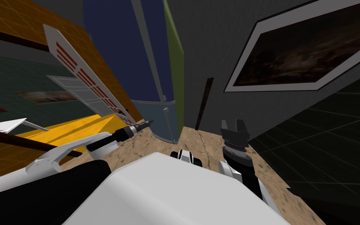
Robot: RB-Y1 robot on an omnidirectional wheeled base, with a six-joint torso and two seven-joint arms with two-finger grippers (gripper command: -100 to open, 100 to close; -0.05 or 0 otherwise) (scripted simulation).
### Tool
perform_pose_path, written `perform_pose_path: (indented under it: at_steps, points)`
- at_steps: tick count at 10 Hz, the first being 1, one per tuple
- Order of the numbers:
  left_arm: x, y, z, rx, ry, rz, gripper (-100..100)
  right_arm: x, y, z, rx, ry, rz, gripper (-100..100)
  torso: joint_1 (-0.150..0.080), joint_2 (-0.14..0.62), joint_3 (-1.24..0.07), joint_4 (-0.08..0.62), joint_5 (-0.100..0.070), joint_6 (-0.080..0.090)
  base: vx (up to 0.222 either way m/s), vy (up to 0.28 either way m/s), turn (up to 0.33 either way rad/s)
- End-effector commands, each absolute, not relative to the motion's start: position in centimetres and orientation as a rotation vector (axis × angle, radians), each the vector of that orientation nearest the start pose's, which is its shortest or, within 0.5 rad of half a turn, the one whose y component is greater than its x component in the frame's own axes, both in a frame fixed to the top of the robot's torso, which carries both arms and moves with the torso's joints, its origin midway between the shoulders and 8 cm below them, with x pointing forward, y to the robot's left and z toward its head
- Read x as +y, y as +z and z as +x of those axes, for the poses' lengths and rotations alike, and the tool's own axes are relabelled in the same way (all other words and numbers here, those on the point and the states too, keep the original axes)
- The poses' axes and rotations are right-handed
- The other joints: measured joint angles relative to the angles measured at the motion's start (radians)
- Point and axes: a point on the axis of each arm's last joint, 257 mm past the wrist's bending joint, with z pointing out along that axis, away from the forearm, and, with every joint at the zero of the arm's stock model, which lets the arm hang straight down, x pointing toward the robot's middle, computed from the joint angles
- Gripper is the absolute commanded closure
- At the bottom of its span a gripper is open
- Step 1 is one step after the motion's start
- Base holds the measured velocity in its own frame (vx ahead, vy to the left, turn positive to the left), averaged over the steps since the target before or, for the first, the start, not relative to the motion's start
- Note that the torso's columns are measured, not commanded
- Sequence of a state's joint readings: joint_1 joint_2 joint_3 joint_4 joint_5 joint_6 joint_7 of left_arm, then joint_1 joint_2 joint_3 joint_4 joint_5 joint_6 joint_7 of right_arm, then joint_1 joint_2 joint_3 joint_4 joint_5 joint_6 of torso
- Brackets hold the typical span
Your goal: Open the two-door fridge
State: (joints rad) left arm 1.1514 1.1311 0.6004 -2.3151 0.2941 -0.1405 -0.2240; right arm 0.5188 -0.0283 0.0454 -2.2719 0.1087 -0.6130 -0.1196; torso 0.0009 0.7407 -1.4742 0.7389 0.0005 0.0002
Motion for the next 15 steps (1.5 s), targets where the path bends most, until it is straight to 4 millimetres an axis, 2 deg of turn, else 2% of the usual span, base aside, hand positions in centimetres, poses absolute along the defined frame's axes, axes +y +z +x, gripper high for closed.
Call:
perform_pose_path:
  at_steps: [1,2,3,5,6,9,10,11,14,15]
  points:
    - [39.1,-7.1,33.4,1.776,-0.509,-0.149,100,-24.5,3.3,32.9,0.620,1.414,0.546,0,-0.001,-0.003,-0.002,-0.001,-0.001,0.000,-0.011,0.011,-0.010]
    - [40.6,-8.1,33.2,1.815,-0.487,-0.146,100,-24.5,3.3,32.9,0.620,1.414,0.546,0,-0.002,-0.006,-0.004,-0.002,-0.001,0.000,-0.096,0.022,0.120]
    - [40.8,-8.1,33.6,1.818,-0.507,-0.145,100,-24.5,3.3,32.9,0.620,1.414,0.546,0,-0.001,-0.001,-0.002,-0.001,-0.001,-0.001,-0.119,0.037,0.071]
    - [39.6,-7.2,33.5,1.791,-0.553,-0.108,100,-24.5,3.3,32.9,0.620,1.414,0.546,0,-0.001,-0.003,-0.002,-0.001,0.000,0.000,-0.029,0.023,-0.009]
    - [41.1,-8.0,33.6,1.827,-0.528,-0.107,100,-24.5,3.3,32.9,0.620,1.413,0.546,0,-0.002,-0.006,-0.004,-0.002,-0.001,0.000,-0.089,0.040,0.116]
    - [40.0,-6.8,33.8,1.791,-0.599,-0.068,100,-24.5,3.3,32.9,0.620,1.414,0.546,0,-0.002,-0.003,-0.002,-0.001,-0.001,0.000,-0.058,0.026,0.019]
    - [41.5,-7.4,34.1,1.817,-0.572,-0.066,100,-24.5,3.3,32.9,0.620,1.414,0.546,0,-0.003,-0.006,-0.004,-0.002,-0.001,0.000,-0.073,0.034,0.122]
    - [41.7,-7.2,34.4,1.814,-0.590,-0.068,100,-24.5,3.3,32.9,0.620,1.413,0.546,0,0.000,-0.002,-0.002,-0.001,-0.001,-0.001,-0.106,0.041,0.069]
    - [40.5,-6.2,34.2,1.779,-0.641,-0.030,100,-24.5,3.3,32.9,0.620,1.414,0.546,0,-0.002,-0.005,-0.003,-0.001,-0.001,0.000,-0.029,0.009,-0.007]
    - [41.7,-6.5,34.4,1.793,-0.624,-0.023,100,-24.5,3.3,32.9,0.620,1.414,0.546,0,-0.002,-0.006,-0.004,-0.002,-0.001,0.000,-0.103,0.046,0.128]
